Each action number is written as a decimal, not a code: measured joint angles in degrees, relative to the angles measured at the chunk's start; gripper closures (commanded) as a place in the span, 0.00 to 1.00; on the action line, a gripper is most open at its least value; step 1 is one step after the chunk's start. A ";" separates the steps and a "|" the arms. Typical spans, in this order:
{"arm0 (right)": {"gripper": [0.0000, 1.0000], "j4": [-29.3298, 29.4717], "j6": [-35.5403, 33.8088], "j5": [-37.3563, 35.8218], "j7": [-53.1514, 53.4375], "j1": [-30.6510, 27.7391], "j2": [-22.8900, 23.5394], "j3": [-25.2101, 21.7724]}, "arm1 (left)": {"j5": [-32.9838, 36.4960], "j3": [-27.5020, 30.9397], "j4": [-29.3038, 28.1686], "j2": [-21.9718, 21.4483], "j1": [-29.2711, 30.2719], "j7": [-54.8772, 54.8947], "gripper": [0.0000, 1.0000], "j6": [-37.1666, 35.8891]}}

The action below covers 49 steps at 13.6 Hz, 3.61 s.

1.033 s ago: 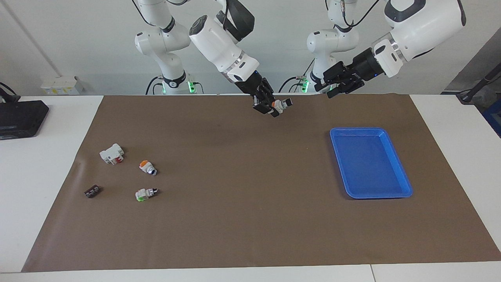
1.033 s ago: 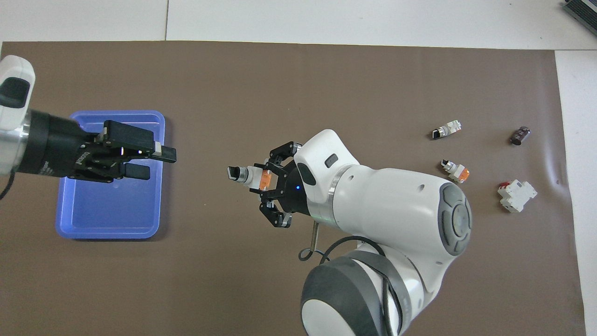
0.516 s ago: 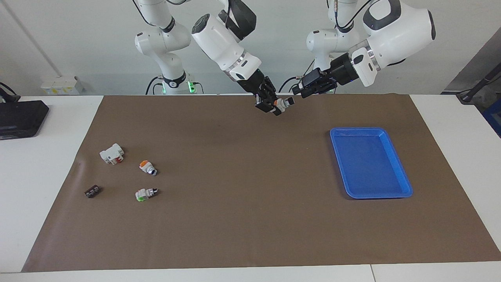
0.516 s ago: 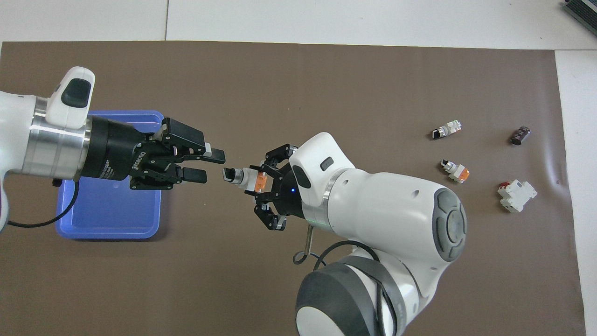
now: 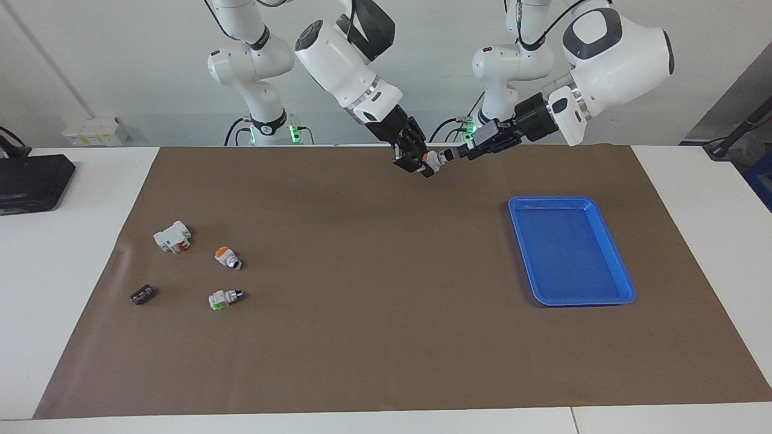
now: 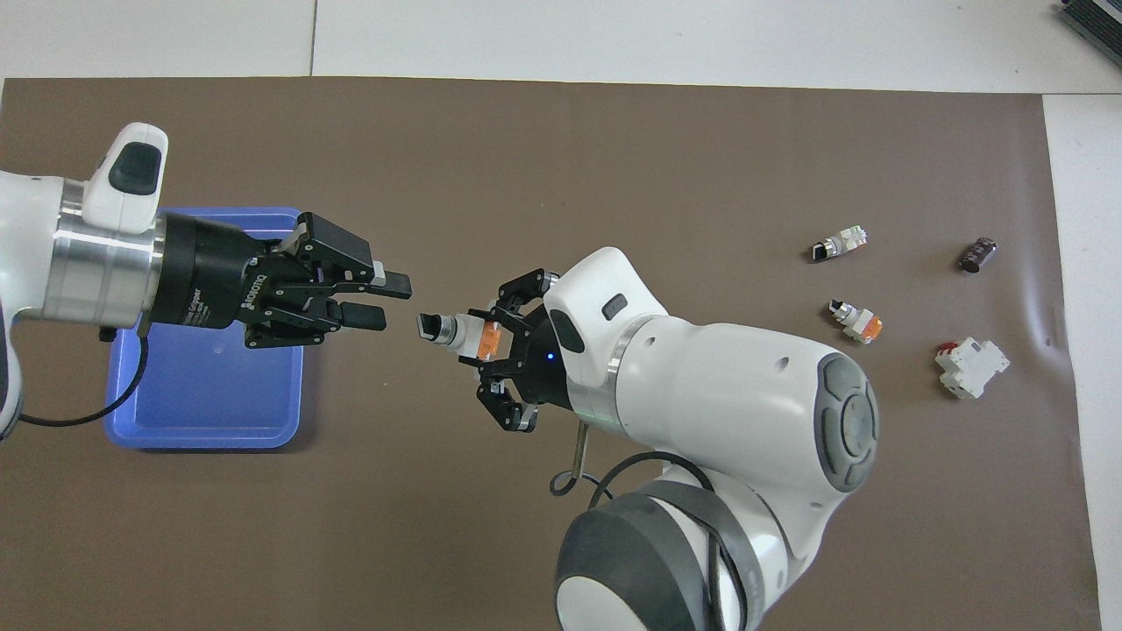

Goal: Turn and place switch with both arms
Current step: 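Close the left gripper on the switch end held by the right gripper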

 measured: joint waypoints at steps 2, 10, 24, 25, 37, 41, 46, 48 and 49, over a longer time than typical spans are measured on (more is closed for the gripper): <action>1.00 0.03 0.02 0.00 0.84 0.00 0.00 0.00 | -0.06 -0.19 -0.38 0.00 -0.16 -0.05 0.60 0.08; 1.00 0.14 0.05 0.00 1.26 0.00 -0.01 0.00 | -0.14 -0.34 -0.49 0.00 -1.56 -1.17 0.74 1.05; 1.00 0.50 0.09 -0.05 2.16 -0.12 -0.21 -0.28 | -0.21 -0.36 -1.01 0.01 -2.57 -1.19 1.00 3.90; 1.00 0.50 0.09 -0.05 2.16 -0.12 -0.21 -0.28 | -0.21 -0.36 -1.01 0.01 -2.57 -1.19 1.00 3.90; 1.00 0.51 0.11 -0.10 2.17 -0.26 -0.20 -0.39 | 0.23 -0.24 -1.29 -0.08 -2.65 -41.95 1.00 3.65; 1.00 0.49 0.11 -0.13 2.17 -0.25 -0.14 -0.37 | 1.84 -0.29 -1.28 -0.50 -2.98 -60.09 1.00 3.69; 1.00 0.54 0.80 -0.14 2.17 -0.25 -0.12 -0.38 | 2.08 -0.40 -1.28 -0.91 -3.05 -80.00 1.00 4.04; 1.00 0.57 0.92 -0.13 2.17 -0.24 -0.04 -0.35 | 3.09 -0.58 -1.27 -1.29 -3.23 -89.32 1.00 4.38; 1.00 0.61 1.03 -0.13 2.17 -0.25 0.02 -0.35 | 3.54 -0.64 -1.27 -1.47 -3.44 -93.94 1.00 4.75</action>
